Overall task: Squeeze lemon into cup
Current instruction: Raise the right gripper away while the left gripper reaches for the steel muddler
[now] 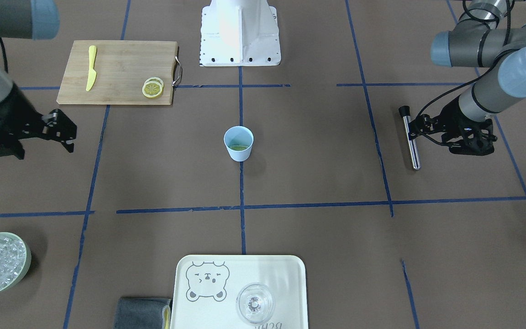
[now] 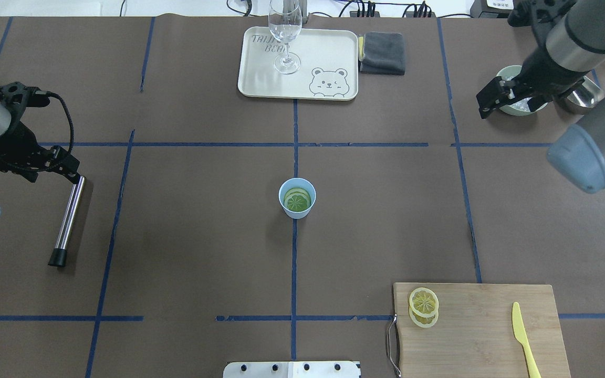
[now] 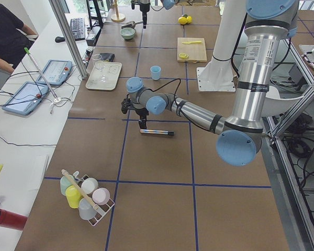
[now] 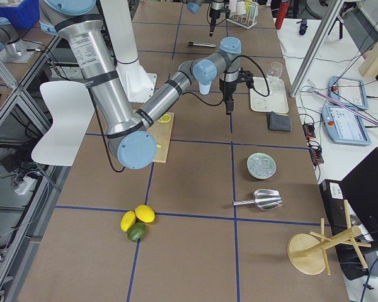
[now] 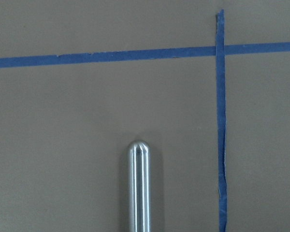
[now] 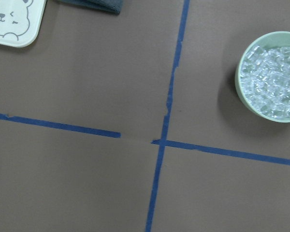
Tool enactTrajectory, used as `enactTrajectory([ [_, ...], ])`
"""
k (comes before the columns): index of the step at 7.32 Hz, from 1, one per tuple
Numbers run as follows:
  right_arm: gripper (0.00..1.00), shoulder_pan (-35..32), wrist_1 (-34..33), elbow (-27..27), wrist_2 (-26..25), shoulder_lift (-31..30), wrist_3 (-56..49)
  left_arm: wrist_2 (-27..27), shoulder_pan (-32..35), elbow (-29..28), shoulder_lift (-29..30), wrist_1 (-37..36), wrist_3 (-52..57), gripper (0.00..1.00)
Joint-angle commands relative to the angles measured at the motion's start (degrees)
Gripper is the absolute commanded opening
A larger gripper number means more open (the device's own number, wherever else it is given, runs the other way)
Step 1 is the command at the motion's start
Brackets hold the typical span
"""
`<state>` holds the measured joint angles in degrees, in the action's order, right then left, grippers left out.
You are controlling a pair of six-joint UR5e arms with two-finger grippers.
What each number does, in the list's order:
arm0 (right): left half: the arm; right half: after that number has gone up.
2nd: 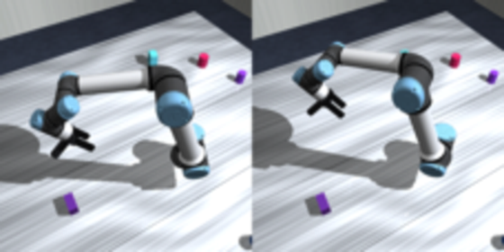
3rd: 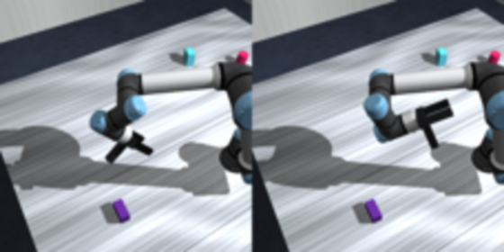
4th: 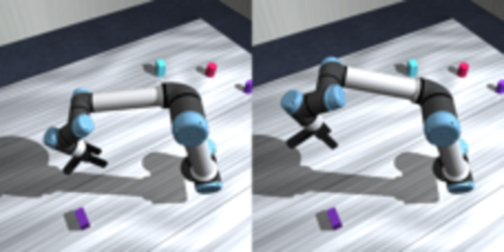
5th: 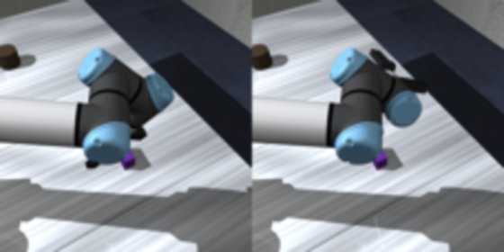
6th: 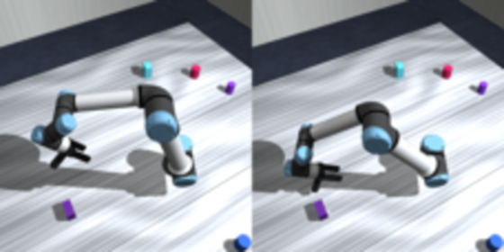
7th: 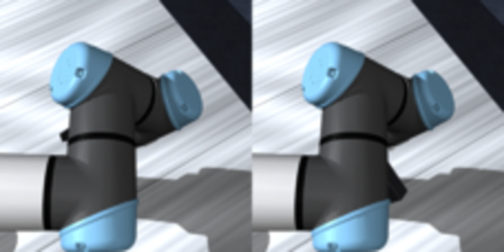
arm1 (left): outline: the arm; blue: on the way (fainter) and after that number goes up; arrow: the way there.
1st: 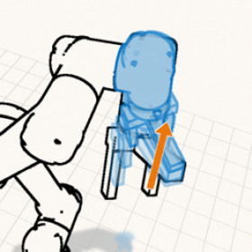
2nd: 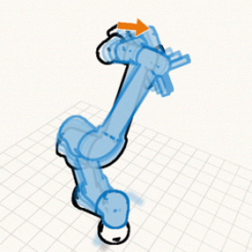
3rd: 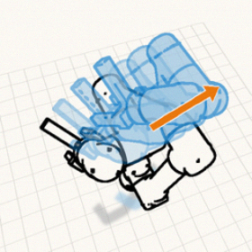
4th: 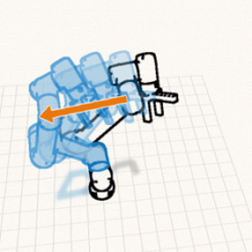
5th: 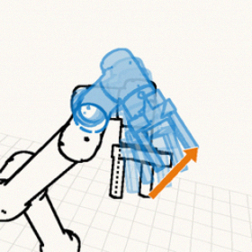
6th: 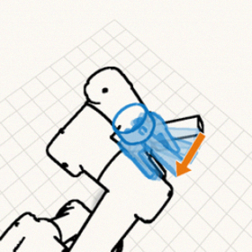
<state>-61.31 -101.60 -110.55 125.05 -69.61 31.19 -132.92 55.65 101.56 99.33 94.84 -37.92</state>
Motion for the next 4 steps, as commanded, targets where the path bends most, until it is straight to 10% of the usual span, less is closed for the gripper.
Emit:
enactTrajectory([
  [1,1.0,-3.4,0.0,0.0,2.8,-2.0,-4.4,0.2,-0.9,-1.4,0.7,-1.3,0.0,1.0],
  [4,1.0,-3.6,0.1,0.0,2.9,-2.0,-4.3,0.1,-3.5,-7.2,2.6,-0.6,0.1,1.0],
])
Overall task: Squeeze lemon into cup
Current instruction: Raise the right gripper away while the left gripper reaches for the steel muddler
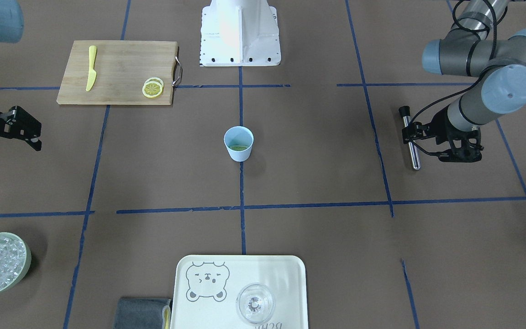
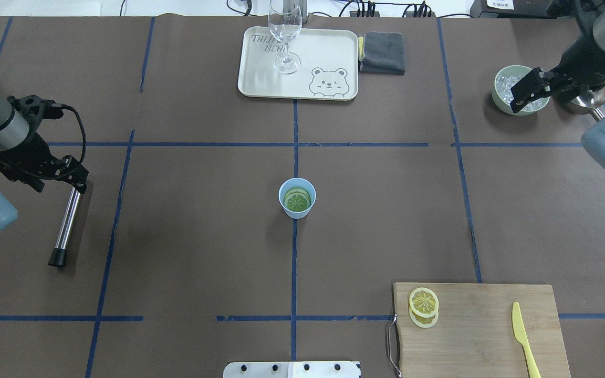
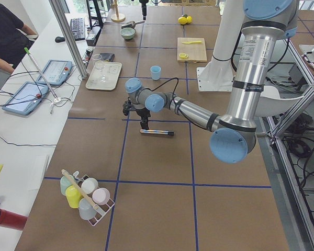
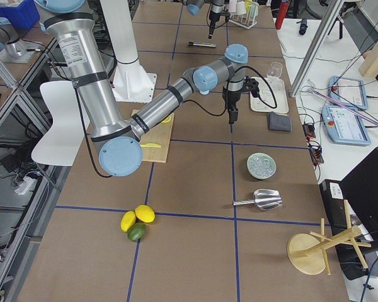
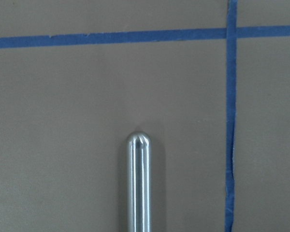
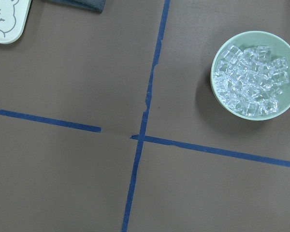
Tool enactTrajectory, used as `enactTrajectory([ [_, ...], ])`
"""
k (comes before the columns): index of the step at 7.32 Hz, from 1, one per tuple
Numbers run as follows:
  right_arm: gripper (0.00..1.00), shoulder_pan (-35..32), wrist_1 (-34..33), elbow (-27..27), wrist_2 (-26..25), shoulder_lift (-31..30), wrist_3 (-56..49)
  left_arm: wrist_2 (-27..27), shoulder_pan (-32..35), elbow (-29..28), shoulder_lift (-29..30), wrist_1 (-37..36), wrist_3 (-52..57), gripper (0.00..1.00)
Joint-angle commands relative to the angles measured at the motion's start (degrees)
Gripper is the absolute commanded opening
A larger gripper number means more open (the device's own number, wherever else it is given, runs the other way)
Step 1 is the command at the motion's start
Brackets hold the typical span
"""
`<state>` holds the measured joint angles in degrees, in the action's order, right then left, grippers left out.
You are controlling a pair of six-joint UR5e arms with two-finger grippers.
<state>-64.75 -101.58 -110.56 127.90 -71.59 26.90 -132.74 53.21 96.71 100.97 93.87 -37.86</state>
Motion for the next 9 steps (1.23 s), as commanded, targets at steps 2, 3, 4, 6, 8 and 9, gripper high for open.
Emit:
enactTrajectory([
  [2,1.0,-0.1,0.1,0.0,0.1,0.0,0.0,-0.2,-1.6,-5.3,1.2,3.5,-0.2,1.0],
  [3,1.0,-0.1,0.1,0.0,0.1,0.2,0.0,-0.2,-1.6,-5.5,1.1,3.6,0.0,1.0],
  [4,1.0,-0.1,0.1,0.0,0.2,0.3,0.0,-0.1,-1.6,-5.6,0.8,3.5,-0.2,1.0],
  [6,1.0,-0.1,0.1,-0.1,0.2,0.6,0.1,-0.1,-1.6,-6.2,0.6,3.6,-0.1,1.0],
  [8,1.0,-0.1,0.1,-0.1,0.2,0.6,0.1,-0.1,-1.6,-7.3,1.1,3.7,0.0,1.0],
  [9,1.0,-0.1,0.1,-0.1,0.2,0.6,0.1,-0.1,-1.6,-7.2,1.1,3.7,-0.1,0.91],
])
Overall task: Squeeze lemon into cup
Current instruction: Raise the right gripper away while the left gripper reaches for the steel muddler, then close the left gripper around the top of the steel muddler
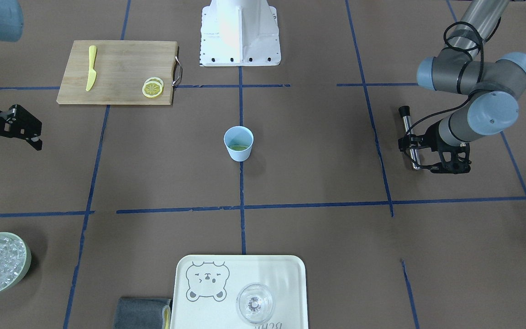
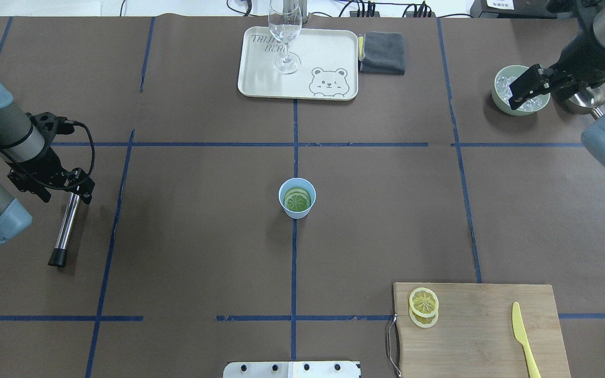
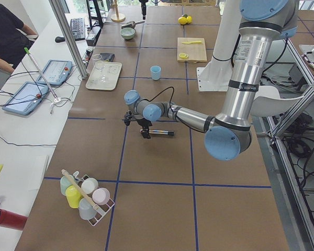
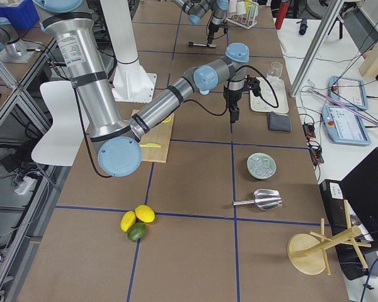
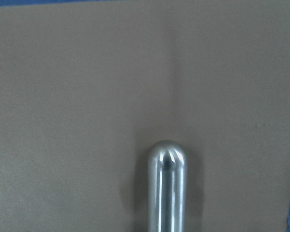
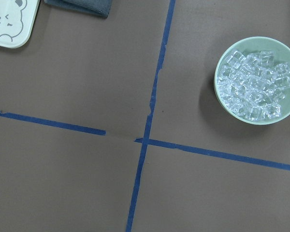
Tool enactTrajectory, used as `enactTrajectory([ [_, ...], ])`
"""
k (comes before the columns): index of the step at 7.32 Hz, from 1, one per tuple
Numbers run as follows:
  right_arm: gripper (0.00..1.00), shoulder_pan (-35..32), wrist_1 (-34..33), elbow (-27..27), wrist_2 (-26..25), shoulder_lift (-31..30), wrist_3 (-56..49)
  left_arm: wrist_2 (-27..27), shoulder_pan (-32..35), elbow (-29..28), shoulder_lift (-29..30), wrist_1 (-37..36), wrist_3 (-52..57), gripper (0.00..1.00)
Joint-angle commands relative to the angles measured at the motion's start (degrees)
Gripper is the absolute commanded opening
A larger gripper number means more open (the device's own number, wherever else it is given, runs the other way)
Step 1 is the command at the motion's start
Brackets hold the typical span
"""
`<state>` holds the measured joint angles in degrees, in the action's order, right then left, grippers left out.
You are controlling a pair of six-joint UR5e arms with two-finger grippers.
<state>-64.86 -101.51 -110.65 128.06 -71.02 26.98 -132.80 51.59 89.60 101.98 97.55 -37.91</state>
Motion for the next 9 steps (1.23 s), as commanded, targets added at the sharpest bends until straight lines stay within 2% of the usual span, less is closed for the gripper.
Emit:
enactTrajectory([
  [1,1.0,0.0,0.0,0.0,0.0,0.0,0.0,0.0,-0.1,-0.1,0.1,0.0,0.0,0.74],
  [2,1.0,0.0,0.0,0.0,0.0,0.1,-0.1,-0.1,0.0,0.0,0.2,0.0,0.1,0.6],
  [3,1.0,0.0,0.0,0.0,0.0,0.1,0.0,-0.1,-0.1,0.0,0.2,0.0,-0.1,0.51],
  [6,1.0,-0.1,0.0,0.0,0.0,0.1,-0.1,-0.1,-0.1,0.0,0.2,0.0,-0.2,0.49],
  [7,1.0,-0.2,0.0,0.0,0.0,0.0,-0.1,-0.1,-0.1,0.0,0.2,0.0,-0.3,0.38],
  [9,1.0,-0.4,0.0,0.0,0.0,0.1,-0.1,-0.1,-0.3,0.5,0.2,0.0,-0.4,0.0],
])
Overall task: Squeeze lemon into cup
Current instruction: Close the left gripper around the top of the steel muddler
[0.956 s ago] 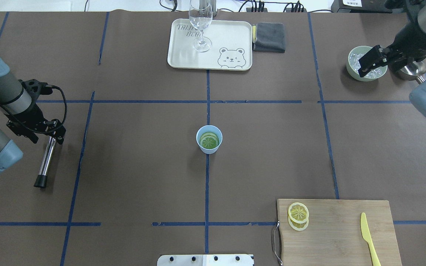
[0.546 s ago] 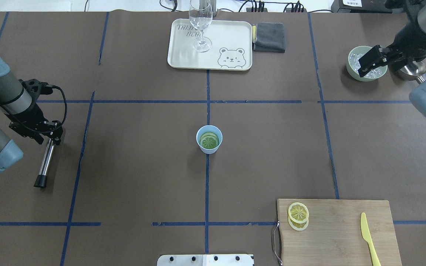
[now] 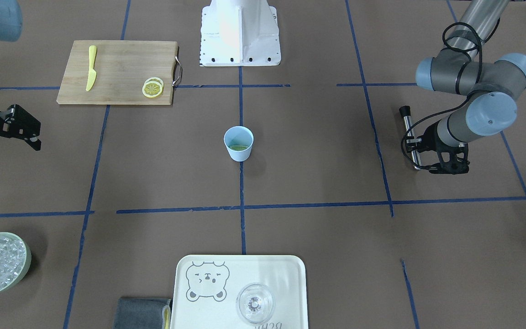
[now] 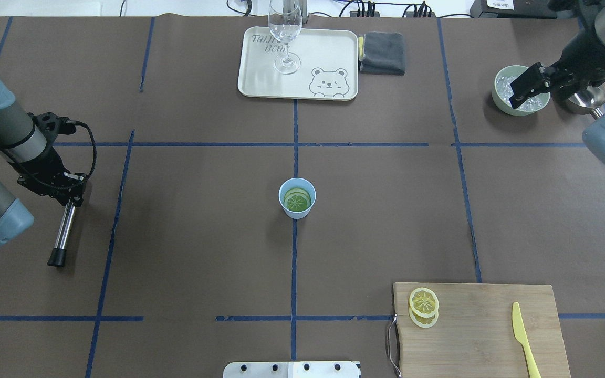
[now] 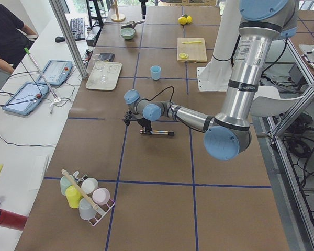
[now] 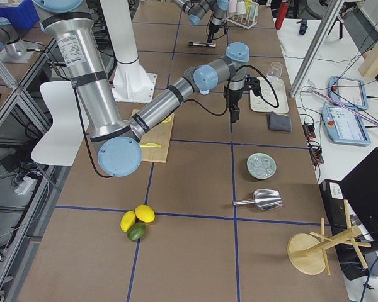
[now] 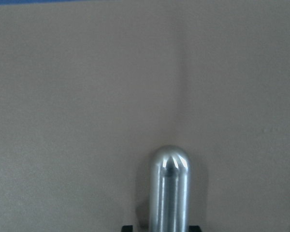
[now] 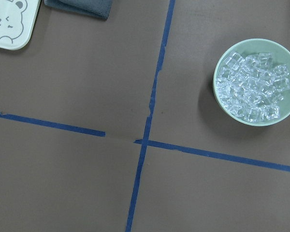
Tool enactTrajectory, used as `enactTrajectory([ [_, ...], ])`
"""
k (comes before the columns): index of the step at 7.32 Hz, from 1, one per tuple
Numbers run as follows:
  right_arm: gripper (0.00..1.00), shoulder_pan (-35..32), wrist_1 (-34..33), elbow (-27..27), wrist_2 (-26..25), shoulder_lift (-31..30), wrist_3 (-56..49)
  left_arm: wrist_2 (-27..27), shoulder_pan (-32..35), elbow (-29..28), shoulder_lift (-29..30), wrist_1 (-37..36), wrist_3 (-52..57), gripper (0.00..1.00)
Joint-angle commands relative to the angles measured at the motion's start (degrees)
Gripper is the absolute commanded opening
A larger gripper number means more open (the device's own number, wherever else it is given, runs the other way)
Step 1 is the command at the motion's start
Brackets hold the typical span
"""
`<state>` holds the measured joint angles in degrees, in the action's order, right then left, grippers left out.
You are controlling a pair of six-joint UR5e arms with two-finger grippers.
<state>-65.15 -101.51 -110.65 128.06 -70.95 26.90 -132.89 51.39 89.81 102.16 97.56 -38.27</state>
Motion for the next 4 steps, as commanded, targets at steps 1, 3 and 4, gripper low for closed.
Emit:
enactTrajectory([
  [1,1.0,-0.1,0.0,0.0,0.0,0.0,0.0,0.8,0.0,1.6,-0.6,-0.3,0.1,0.0],
  [3,1.0,-0.1,0.0,0.0,1.1,0.0,0.2,4.9,0.6,10.8,-1.1,-5.1,0.3,0.0],
  [4,1.0,0.0,0.0,0.0,1.2,0.0,0.4,8.7,0.9,16.5,-1.1,-6.6,0.2,0.0],
])
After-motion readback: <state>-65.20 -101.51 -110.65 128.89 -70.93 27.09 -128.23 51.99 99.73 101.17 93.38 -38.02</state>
